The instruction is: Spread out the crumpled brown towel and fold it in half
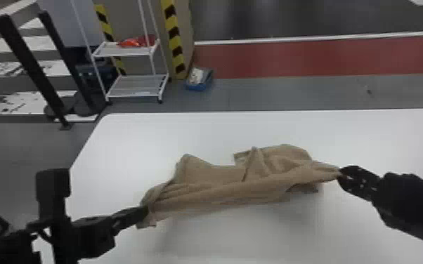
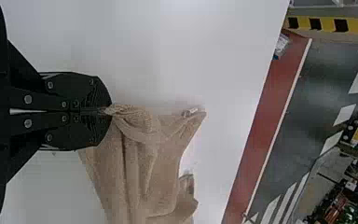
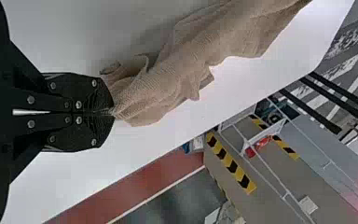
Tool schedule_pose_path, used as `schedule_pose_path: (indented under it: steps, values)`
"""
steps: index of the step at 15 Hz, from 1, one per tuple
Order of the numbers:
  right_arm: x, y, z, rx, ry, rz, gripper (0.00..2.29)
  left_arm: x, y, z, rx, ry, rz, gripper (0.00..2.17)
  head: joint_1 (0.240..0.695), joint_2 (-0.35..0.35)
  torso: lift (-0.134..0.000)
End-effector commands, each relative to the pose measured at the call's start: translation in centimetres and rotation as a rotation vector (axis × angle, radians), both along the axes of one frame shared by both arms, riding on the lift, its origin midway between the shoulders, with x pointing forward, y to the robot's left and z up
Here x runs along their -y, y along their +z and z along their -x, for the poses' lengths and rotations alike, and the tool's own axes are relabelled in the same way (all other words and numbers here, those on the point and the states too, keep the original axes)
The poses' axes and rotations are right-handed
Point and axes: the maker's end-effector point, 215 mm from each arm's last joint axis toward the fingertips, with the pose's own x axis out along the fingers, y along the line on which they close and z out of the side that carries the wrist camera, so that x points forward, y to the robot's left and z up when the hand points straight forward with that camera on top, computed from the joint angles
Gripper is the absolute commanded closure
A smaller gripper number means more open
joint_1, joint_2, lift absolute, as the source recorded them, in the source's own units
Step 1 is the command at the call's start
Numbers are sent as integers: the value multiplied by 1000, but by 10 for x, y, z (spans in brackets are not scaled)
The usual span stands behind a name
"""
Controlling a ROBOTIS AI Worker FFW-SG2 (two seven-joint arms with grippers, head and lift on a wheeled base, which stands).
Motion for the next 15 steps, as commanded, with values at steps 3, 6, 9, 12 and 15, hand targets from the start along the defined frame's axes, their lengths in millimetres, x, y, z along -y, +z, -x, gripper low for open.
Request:
schedule_pose_path:
  steps: [3, 6, 9, 12, 15]
  values:
    - [36, 33, -7, 69, -35, 55, 1467, -19, 10, -9, 6, 48, 8, 1899, 695, 113, -125]
    - [17, 20, -24, 20, -102, 8, 326, -13, 7, -8, 0, 37, 13, 1899, 695, 105, -125]
    - [21, -15, -31, -70, -189, -46, 36, -8, -1, -9, -18, 31, 13, 1899, 695, 111, -125]
    - [35, -21, -7, -123, -154, -23, 275, -11, -7, -11, -29, 39, 19, 1899, 695, 107, -125]
    - [43, -44, 2, -179, -153, -14, 410, -10, -6, -10, -27, 34, 24, 1899, 695, 90, -125]
